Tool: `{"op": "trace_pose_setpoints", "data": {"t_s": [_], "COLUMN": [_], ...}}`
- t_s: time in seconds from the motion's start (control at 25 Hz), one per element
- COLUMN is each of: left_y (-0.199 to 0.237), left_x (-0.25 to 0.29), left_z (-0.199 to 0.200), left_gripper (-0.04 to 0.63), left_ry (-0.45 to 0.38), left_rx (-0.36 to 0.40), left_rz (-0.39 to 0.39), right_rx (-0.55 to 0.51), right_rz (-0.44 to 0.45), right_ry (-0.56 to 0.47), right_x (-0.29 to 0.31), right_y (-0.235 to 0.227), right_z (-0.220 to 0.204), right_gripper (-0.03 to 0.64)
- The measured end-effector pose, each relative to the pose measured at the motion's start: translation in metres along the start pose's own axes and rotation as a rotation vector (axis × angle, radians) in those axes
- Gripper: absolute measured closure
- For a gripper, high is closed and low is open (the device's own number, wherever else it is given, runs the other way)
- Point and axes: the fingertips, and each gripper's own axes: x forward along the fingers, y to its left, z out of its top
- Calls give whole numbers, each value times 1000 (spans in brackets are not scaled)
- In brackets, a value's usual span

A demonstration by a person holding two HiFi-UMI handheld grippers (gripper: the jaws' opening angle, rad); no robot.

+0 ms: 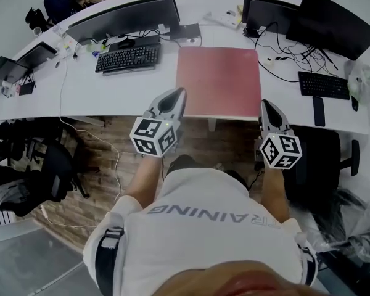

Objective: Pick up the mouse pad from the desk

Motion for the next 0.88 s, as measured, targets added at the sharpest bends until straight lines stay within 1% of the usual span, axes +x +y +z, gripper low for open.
{"op": "trace_pose_setpoints", "data": {"t_s": [0.16,0.32,0.44,0.64,0.76,0.88], "left_y": [13,39,53,91,121,151], "left_x": [11,32,57,102,122,145], "left_z": [-3,-9,-18,-29,-44,-67], "left_gripper": [563,563,563,561,561,561], "left_ry": [6,27,53,99,143,208], "left_rx": [-29,-64,-86,-119,-139,-153], "left_rz": [27,40,24,11,29,57], "right_rx": [-13,-16,-21,-22,-40,-62], "right_rz": [17,13,-23,-80,-110,-143], "right_ry": [24,54,96,158,201,258], "right_x": [20,51,69,112,142,170], "right_y": [-8,-15,-30,-54,-67,-85], "right_z": [1,-3,-11,-21,-31,-47], "right_gripper": [592,593,592,592,592,591]}}
